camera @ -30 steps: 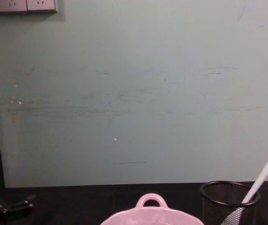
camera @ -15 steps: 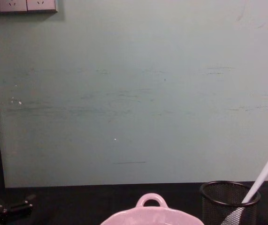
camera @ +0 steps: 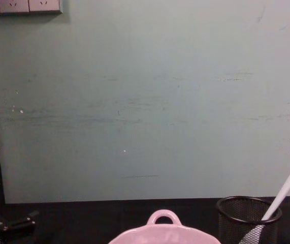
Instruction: Use the one hand to pick up the spoon and stir the clear water in the bowl.
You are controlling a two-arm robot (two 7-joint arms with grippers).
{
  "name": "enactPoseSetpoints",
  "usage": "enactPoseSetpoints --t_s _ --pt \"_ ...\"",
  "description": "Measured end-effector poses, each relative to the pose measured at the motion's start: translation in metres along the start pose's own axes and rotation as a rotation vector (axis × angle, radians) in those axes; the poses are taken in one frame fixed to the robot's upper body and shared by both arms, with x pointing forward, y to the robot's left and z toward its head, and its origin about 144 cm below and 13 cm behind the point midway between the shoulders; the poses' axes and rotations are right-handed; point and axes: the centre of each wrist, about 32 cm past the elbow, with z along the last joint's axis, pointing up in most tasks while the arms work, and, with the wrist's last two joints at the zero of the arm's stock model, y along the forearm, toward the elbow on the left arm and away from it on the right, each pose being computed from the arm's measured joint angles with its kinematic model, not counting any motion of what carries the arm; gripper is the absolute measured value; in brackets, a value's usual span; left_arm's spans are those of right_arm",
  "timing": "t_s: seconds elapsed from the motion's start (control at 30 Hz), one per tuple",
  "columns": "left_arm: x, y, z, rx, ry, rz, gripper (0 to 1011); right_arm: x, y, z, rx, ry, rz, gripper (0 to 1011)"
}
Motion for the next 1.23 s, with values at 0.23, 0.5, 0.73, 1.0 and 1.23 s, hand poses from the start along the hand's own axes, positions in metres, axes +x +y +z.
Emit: enactPoseSetpoints --t_s 0.23,0.5,0.73,1.0,1.23 --pt "0.0000 0.0000 0.0000 0.000 0.000 0.000 1011 -0.0001 -0.0001 0.0006 -0.001 0.001 0.001 1002" --pt "0.0000 0.0000 0.0000 0.000 0.000 0.000 1011 -0.0002 -0.0002 0.0008 -0.003 0.001 0.002 1003" --pt "0.0000 0.0000 0.0000 0.000 0.000 0.000 1011 -0.0001 -0.0004 0.0009 -0.003 0.001 0.002 1002" --pt "0.0000 0.0000 0.0000 0.000 0.000 0.000 1011 -0.0001 -0.0004 0.0012 -0.003 0.001 0.003 1002" --pt "0.0000 0.0000 0.0000 0.000 0.000 0.000 1011 -0.0001 -0.0004 0.0012 -0.004 0.002 0.003 1002"
